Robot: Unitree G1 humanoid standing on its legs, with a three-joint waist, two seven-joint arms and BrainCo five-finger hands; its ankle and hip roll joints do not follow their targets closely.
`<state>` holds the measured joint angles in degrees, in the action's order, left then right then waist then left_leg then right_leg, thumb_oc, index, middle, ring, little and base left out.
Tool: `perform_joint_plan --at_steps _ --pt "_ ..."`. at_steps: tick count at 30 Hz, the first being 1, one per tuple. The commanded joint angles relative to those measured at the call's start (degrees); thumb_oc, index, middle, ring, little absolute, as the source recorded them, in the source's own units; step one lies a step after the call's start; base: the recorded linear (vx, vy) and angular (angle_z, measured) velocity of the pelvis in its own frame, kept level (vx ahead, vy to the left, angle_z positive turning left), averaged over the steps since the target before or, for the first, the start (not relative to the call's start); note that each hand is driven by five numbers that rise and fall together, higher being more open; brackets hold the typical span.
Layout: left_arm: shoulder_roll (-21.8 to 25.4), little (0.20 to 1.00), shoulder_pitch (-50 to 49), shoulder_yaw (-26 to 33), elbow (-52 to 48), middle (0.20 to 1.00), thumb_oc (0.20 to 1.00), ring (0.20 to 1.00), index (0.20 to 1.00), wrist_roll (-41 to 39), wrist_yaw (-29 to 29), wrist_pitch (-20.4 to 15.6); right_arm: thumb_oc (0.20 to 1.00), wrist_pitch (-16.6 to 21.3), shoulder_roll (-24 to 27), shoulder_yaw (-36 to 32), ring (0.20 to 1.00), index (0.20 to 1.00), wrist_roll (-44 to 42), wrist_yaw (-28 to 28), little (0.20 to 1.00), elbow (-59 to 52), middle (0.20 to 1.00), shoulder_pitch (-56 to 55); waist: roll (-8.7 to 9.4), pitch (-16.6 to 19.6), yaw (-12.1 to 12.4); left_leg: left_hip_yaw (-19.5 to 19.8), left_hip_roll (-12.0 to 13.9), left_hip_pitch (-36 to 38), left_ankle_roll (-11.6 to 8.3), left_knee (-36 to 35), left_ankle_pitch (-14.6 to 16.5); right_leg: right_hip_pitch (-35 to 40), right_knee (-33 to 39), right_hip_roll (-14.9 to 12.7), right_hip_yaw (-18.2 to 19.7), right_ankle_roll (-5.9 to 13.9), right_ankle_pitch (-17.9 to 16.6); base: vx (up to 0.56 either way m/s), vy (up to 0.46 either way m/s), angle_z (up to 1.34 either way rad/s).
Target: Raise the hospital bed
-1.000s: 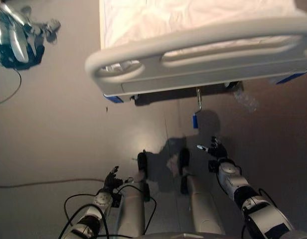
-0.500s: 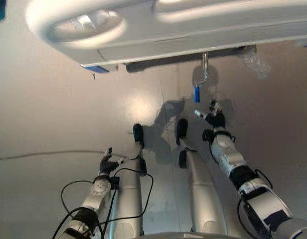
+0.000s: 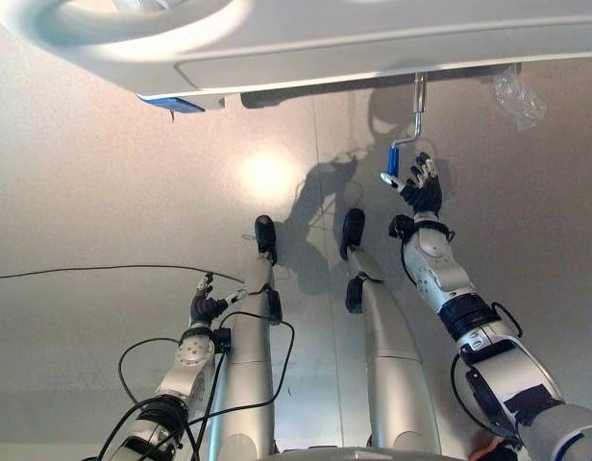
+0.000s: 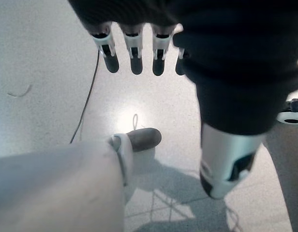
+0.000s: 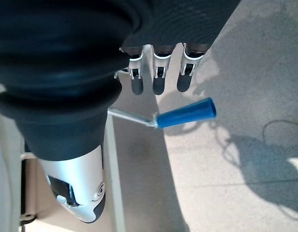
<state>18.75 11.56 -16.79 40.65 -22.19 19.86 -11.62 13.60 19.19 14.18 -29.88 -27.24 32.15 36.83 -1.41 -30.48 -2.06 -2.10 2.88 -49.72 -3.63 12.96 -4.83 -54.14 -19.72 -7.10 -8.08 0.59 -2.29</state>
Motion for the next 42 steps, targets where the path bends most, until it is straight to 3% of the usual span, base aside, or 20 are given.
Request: perform_joint_plan --at_steps 1,2,4,5,6,7,15,25,42 --pt "0.97 1.0 -5.06 -0.01 -2.15 1.0 1.0 1.0 1.0 -1.62 1.39 -0.39 1.0 2.72 2.49 -0.64 1.0 1.0 1.67 -1.09 1.0 -4.43 1.0 -2.17 0.78 0.69 0.74 1.88 -1.41 -3.75 1.28 2.48 -0.74 -1.13 2.46 -0.78 0.46 5.2 -5.75 0.0 0.0 0.0" --pt "1.1 1.0 -5.51 -0.09 -2.72 1.0 1.0 1.0 1.0 -1.62 1.56 -0.6 1.0 2.77 2.52 -0.36 1.0 1.0 1.37 -0.97 1.0 -4.18 1.0 -1.8 0.62 0.69 0.94 2.18 -1.27 -2.85 0.98 2.84 1.17 -0.38 1.92 -0.52 0.81 5.65 -4.06 0.0 0.0 0.0" --pt "1.31 1.0 -5.37 0.12 -3.34 1.0 1.0 1.0 1.0 -1.68 1.69 -0.67 1.0 2.86 2.72 -0.41 1.0 1.0 1.25 -0.83 1.0 -3.99 1.0 -1.24 0.73 0.69 0.82 1.85 -1.48 -4.41 1.28 2.7 -0.65 -1.68 2.52 -0.76 0.7 5.24 -5.81 0.01 0.015 -0.01" --pt "1.4 1.0 -5.63 0.11 -3.21 1.0 1.0 1.0 1.0 -1.84 1.69 -0.6 1.0 2.56 2.83 0.15 1.0 1.0 0.97 -0.59 1.0 -3.44 1.0 -0.92 0.71 0.69 1.06 2.21 -1.3 -3.28 1.01 2.93 1.27 -0.81 1.95 -0.54 0.97 5.68 -4.12 0.0 0.0 0.0" --pt "1.43 1.0 -5.35 0.22 -3.28 1.0 1.0 1.0 1.0 -1.84 1.71 -0.62 1.0 2.59 2.89 0.07 1.0 1.0 0.97 -0.58 1.0 -3.5 1.0 -0.63 0.82 0.69 0.88 1.9 -1.5 -4.61 1.31 2.73 -0.58 -1.93 2.53 -0.78 0.76 5.25 -5.85 0.07 0.021 -0.01" --pt "1.48 1.0 -5.56 -0.07 -3.26 1.0 1.0 1.0 1.0 -1.99 1.71 -0.64 1.0 2.11 3.06 0.45 1.0 1.0 0.43 -0.24 1.0 -1.98 1.0 0.21 0.63 0.69 1.26 2.15 -1.35 -3.66 1.05 3.18 1.36 -1.14 1.86 -0.68 0.94 5.71 -4.15 0.0 0.0 0.0" --pt "2.06 1.0 -6.09 -0.66 -4.37 1.0 1.0 1.0 1.0 -3.23 1.7 -1.03 1.0 0.33 4.6 2.51 1.0 1.0 -1.79 1.44 1.0 5.54 1.0 6.26 0.45 0.69 2.08 2.04 -1.56 -4.74 1.22 3.75 1.62 -1.9 1.75 -0.88 0.64 5.74 -4.35 0.01 0.015 0.0" --pt "4.09 1.0 -7.48 -2.07 -5.7 1.0 1.0 1.0 1.0 -4.4 0.39 -1.68 1.0 -4.5 6.16 6.3 1.0 1.0 -3.36 5.89 1.0 25.97 1.0 18.2 -0.72 0.69 4.53 2.67 -2.09 -6.65 1.33 5.19 2.21 -2.84 1.04 -1.24 0.06 5.68 -3.94 0.0 0.003 0.0" --pt "5.23 1.0 -6.87 -4.04 -13.27 1.0 1.0 1.0 1.0 -4.16 0.18 -3.11 1.0 -6.76 7.26 5.62 1.0 1.0 -1.7 8.4 1.0 38.08 1.0 23.17 -3.08 0.69 6.65 2.73 -2.82 -8.52 1.62 6.77 3.04 -4.33 -0.59 -1.93 -0.36 5.79 -2.92 0.0 0.011 0.02"
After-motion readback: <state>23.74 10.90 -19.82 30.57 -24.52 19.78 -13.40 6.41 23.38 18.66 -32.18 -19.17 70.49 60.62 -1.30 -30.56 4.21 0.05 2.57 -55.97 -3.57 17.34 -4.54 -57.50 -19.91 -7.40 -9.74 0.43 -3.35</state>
